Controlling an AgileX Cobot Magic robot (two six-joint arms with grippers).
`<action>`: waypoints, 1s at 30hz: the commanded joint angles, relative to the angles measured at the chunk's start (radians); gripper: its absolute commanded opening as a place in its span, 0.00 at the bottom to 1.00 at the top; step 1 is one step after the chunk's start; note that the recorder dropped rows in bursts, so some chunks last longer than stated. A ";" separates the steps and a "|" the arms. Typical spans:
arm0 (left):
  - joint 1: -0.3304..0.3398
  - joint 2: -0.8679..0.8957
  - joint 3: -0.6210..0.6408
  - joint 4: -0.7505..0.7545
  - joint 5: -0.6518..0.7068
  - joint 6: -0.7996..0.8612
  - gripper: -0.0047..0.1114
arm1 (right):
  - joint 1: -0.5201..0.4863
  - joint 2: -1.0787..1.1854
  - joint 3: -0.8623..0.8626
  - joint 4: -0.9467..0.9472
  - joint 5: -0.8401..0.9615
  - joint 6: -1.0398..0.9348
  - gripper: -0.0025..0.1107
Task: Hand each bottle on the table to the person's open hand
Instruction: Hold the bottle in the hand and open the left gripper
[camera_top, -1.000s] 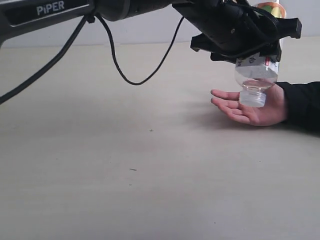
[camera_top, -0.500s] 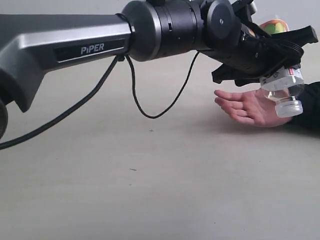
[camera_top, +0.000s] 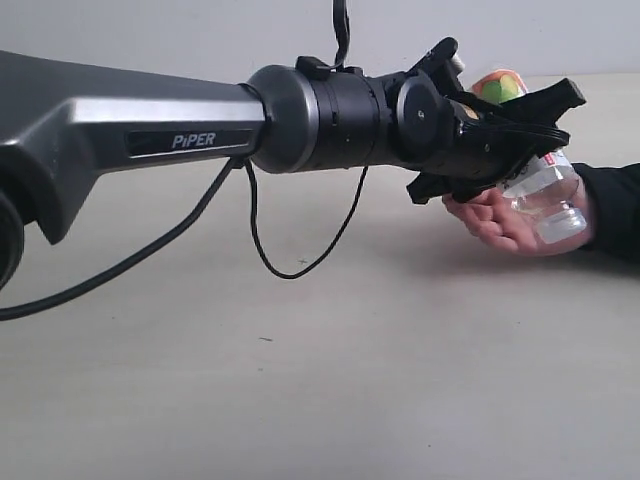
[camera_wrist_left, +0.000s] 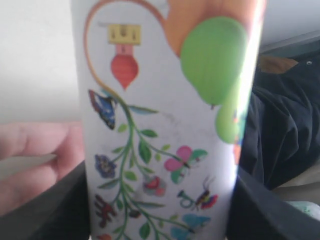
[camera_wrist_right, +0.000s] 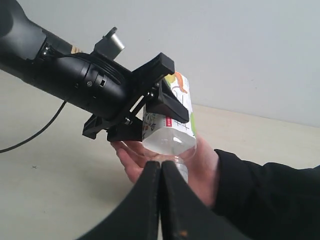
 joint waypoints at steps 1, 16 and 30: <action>-0.015 0.026 0.004 -0.002 0.004 -0.014 0.06 | -0.004 -0.003 0.003 0.001 -0.006 -0.002 0.02; -0.025 0.046 0.004 -0.004 0.078 0.016 0.06 | -0.004 -0.003 0.003 -0.001 -0.032 -0.002 0.02; -0.025 0.046 0.004 -0.004 0.123 0.029 0.37 | -0.004 -0.003 0.003 0.001 -0.031 -0.002 0.02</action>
